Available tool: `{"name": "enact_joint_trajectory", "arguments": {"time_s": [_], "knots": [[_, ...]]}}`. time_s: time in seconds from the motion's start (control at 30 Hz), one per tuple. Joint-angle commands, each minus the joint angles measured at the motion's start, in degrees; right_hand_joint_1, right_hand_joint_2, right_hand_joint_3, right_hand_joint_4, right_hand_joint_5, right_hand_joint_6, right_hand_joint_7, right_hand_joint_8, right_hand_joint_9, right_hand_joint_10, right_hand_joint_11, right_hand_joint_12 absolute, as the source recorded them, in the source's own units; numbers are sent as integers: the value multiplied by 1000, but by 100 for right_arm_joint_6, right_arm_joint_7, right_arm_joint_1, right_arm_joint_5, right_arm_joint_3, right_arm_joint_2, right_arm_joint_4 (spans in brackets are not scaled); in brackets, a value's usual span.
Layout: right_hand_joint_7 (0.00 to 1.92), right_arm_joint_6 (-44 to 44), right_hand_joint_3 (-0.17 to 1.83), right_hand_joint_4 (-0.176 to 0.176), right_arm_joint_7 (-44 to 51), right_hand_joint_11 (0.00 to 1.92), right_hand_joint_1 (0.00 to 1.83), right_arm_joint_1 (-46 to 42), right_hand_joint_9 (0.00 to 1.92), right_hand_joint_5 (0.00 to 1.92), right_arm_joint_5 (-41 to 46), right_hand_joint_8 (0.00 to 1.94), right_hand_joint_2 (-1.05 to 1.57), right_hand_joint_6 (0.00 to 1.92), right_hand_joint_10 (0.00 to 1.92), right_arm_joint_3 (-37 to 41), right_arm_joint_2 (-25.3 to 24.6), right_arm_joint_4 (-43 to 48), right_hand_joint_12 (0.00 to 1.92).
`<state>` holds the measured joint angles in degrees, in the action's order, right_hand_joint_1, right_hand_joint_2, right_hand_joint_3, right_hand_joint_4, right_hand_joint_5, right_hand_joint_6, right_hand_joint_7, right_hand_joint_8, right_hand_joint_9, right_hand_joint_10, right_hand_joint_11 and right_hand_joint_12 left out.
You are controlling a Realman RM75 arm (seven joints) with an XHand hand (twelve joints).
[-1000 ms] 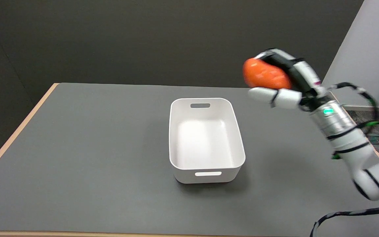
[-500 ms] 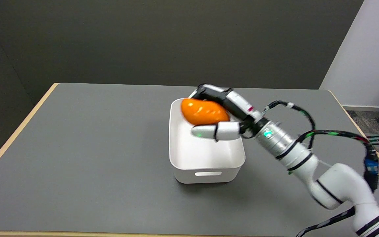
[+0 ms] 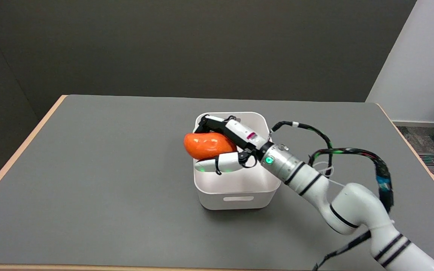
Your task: Place mango into white box.
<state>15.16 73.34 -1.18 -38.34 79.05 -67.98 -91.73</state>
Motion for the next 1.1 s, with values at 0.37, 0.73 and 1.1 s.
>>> {"name": "enact_joint_trajectory", "arguments": {"time_s": [0.37, 0.73, 1.1], "knots": [[710, -1147, 507, -176, 71, 813, 1177, 1480, 891, 659, -1354, 1587, 1046, 1548, 1921, 344, 430, 1430, 1921], [717, -1314, 519, -176, 63, 881, 1179, -151, 900, 667, -1344, 1581, 1036, 1542, 1921, 231, 365, -287, 1921], [719, -1093, 545, -176, 62, 911, 1180, -637, 900, 667, -1296, 1587, 1025, 1553, 1918, 209, 334, -644, 1921]]}}
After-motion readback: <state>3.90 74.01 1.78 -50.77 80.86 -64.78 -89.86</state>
